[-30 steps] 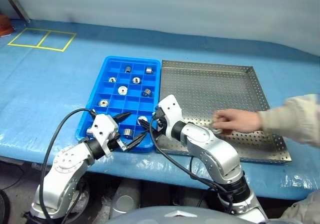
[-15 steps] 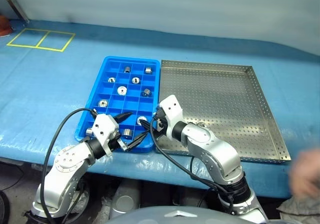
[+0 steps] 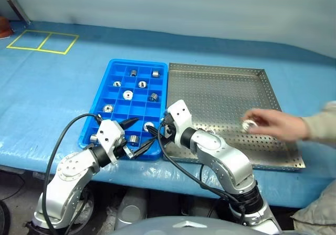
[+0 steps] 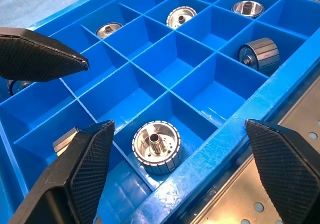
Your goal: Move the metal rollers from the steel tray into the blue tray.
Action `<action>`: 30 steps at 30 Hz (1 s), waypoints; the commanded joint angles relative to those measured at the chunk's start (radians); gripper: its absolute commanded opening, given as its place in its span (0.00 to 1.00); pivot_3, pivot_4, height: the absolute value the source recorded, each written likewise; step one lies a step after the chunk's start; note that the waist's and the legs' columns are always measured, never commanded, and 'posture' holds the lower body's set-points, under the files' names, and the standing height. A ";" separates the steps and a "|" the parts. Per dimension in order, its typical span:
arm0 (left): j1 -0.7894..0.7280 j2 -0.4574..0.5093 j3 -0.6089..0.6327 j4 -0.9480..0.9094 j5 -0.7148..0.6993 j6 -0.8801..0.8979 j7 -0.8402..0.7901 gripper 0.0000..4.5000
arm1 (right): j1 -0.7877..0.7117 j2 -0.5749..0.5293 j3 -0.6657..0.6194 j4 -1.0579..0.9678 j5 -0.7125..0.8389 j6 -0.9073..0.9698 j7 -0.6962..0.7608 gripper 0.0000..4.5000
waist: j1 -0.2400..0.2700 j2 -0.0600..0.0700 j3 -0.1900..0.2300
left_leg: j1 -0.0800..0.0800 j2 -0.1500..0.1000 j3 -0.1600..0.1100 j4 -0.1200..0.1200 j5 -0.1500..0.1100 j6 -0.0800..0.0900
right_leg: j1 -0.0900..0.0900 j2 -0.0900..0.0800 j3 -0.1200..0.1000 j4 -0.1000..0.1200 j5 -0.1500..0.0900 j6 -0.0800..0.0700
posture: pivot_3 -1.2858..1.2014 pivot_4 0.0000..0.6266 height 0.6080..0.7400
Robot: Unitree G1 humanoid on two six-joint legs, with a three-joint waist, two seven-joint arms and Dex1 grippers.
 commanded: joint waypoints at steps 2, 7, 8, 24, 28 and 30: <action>0.015 0.008 -0.011 -0.039 -0.006 0.011 0.005 1.00 | -0.011 0.024 0.040 -0.040 0.027 -0.023 0.025 0.98 | -0.001 0.000 0.000 | 0.000 0.000 0.000 0.000 0.000 0.000 | 0.000 0.000 0.000 0.000 0.000 0.000 | 0.66 0.24 1.00; 0.027 0.012 -0.002 -0.052 -0.012 0.020 0.009 1.00 | -0.021 0.025 0.035 -0.029 0.027 -0.029 0.030 0.98 | -0.001 0.000 0.000 | 0.000 0.000 0.000 0.000 0.000 0.000 | 0.000 0.000 0.000 0.000 0.000 0.000 | 0.66 0.24 1.00; 0.029 0.013 0.000 -0.054 -0.013 0.022 0.010 1.00 | -0.022 0.026 0.035 -0.028 0.027 -0.028 0.030 0.98 | -0.001 0.000 0.000 | 0.000 0.000 0.000 0.000 0.000 0.000 | 0.000 0.000 0.000 0.000 0.000 0.000 | 0.66 0.24 1.00; -0.014 0.037 0.023 -0.067 -0.051 0.031 -0.019 1.00 | -0.093 0.050 -0.067 -0.006 0.006 -0.082 -0.003 0.98 | 0.000 0.001 0.001 | 0.000 0.000 0.000 0.000 0.000 0.000 | -0.001 0.000 0.000 0.000 0.000 0.000 | 0.64 0.24 1.00; -0.086 0.048 0.014 -0.031 -0.046 0.033 -0.039 1.00 | -0.114 0.042 -0.158 -0.015 -0.015 -0.092 -0.056 0.98 | -0.002 0.001 0.001 | 0.000 0.000 0.001 0.000 0.000 0.000 | 0.000 0.000 0.000 0.000 0.000 0.000 | 0.62 0.24 1.00; -0.126 0.054 0.003 -0.011 -0.041 0.029 -0.054 1.00 | -0.107 0.023 -0.196 -0.041 -0.020 -0.081 -0.077 0.98 | -0.008 0.001 0.001 | 0.000 -0.001 0.001 0.000 0.000 0.000 | 0.000 0.000 0.000 -0.001 0.000 0.000 | 0.60 0.24 1.00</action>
